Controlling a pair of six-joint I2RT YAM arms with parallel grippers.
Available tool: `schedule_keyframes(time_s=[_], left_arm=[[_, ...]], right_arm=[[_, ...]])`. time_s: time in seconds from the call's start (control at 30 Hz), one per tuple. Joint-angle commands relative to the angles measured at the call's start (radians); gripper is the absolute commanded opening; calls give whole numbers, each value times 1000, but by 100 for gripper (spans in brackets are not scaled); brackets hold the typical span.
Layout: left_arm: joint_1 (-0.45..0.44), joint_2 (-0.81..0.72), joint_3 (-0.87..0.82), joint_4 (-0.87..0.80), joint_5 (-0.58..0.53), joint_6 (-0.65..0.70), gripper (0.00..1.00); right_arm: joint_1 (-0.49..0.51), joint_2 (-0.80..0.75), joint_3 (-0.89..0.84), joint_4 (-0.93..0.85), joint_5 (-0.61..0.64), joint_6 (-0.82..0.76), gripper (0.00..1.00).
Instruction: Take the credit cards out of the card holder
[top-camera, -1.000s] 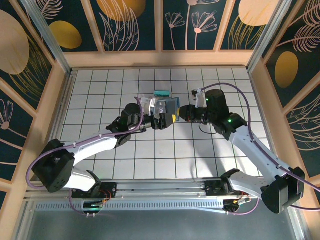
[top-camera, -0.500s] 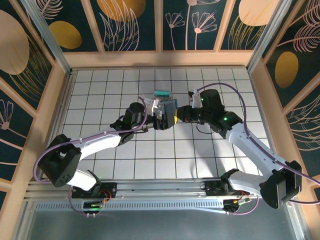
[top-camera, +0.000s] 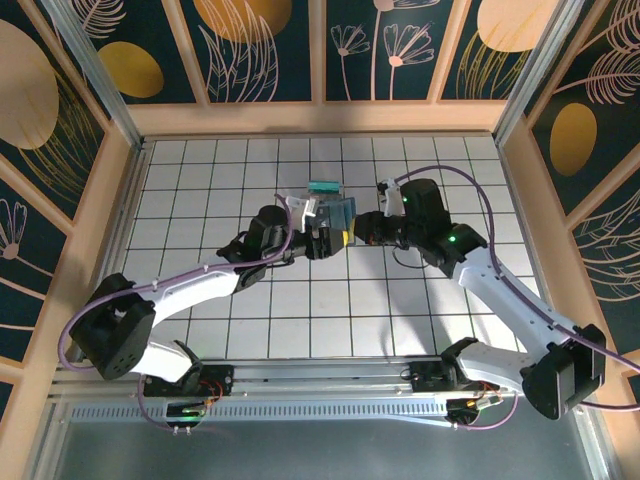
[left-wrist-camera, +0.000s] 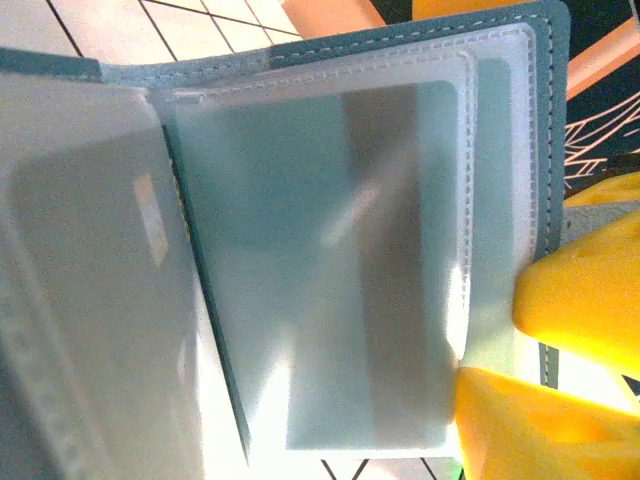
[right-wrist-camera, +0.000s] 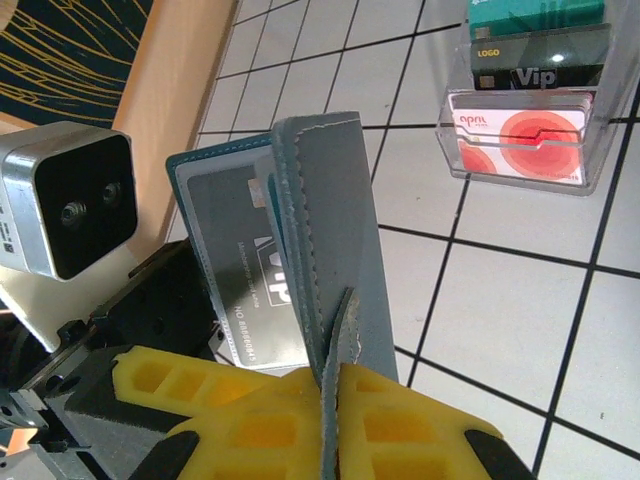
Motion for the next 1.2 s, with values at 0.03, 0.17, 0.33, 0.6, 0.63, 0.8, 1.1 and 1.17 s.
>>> schedule_keyframes(time_s=[0.03, 0.17, 0.33, 0.6, 0.63, 0.8, 1.1, 1.17], left_arm=[[5, -32, 1, -18, -39, 0, 61], [4, -49, -8, -12, -35, -2, 72], [5, -75, -29, 33, -7, -9, 99], [4, -84, -29, 48, -12, -9, 99], [5, -77, -24, 36, -20, -6, 99], [4, -30, -3, -17, -41, 3, 84], [5, -17, -12, -16, -40, -7, 31], [4, -23, -20, 6, -28, -15, 20]], right_arm=[[-35, -48, -4, 73, -70, 21, 0], [-48, -58, -9, 77, -80, 21, 0], [-46, -63, -7, 67, -79, 15, 0], [-47, -61, 7, 52, -83, 8, 0], [-47, -55, 17, 37, -77, 3, 0], [-22, -11, 100, -91, 22, -35, 0], [-16, -27, 104, -86, 49, -35, 0], [-18, -41, 81, -42, 28, -24, 0]])
